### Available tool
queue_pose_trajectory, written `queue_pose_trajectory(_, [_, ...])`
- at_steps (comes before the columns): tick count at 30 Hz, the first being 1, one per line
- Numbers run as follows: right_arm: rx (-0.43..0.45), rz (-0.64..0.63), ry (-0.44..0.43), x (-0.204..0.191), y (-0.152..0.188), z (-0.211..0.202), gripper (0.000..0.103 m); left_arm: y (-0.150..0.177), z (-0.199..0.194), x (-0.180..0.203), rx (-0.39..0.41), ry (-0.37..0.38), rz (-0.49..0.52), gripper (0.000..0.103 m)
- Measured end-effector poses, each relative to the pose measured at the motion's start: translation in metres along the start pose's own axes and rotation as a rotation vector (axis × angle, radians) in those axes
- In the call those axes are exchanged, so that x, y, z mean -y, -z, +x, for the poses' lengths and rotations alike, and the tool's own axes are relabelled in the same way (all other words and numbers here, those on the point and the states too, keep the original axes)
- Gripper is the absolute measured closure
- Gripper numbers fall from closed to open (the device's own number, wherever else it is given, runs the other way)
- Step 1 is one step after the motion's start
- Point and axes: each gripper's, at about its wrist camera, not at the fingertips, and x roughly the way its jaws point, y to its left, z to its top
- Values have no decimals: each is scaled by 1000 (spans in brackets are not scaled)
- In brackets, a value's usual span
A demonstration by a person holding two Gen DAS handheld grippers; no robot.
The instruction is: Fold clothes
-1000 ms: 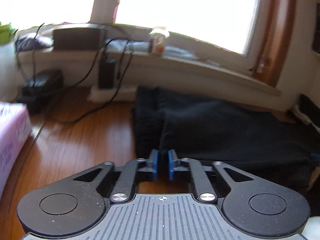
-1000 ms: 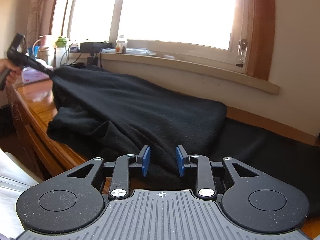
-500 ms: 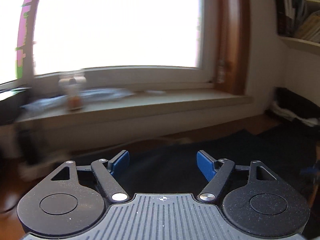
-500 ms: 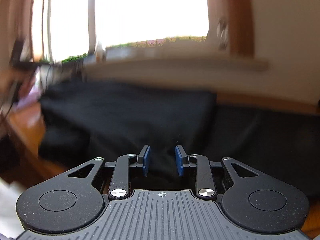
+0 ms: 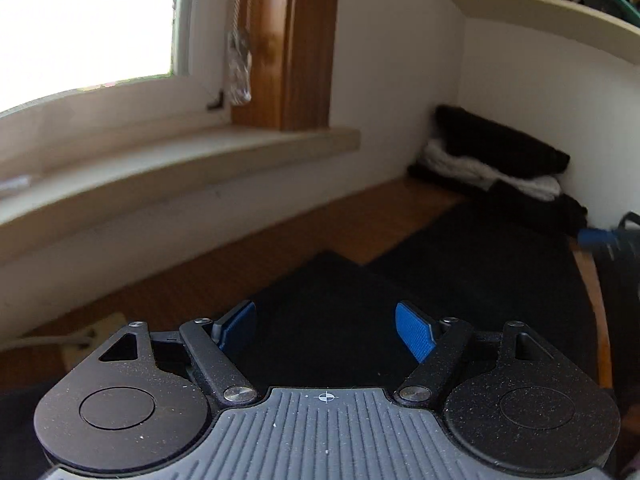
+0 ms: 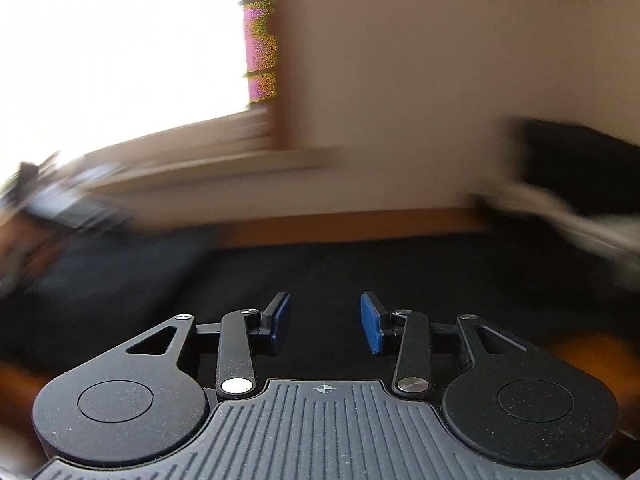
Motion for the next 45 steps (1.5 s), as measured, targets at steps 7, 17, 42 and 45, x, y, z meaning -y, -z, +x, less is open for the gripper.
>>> queue_pose_trajectory(7, [-32, -162, 307, 84, -15, 20, 61, 13, 17, -3, -60, 8, -33, 23])
queue_pose_trajectory(17, [-140, -350, 288, 84, -11, 53, 45, 13, 21, -7, -82, 4, -48, 23])
queue_pose_trajectory(42, [129, -334, 570, 123, -156, 77, 98, 9, 18, 12, 5, -28, -14, 9])
queue_pose_trajectory(45, [75, -329, 570, 124, -132, 80, 93, 10, 25, 18, -37, -26, 16, 4])
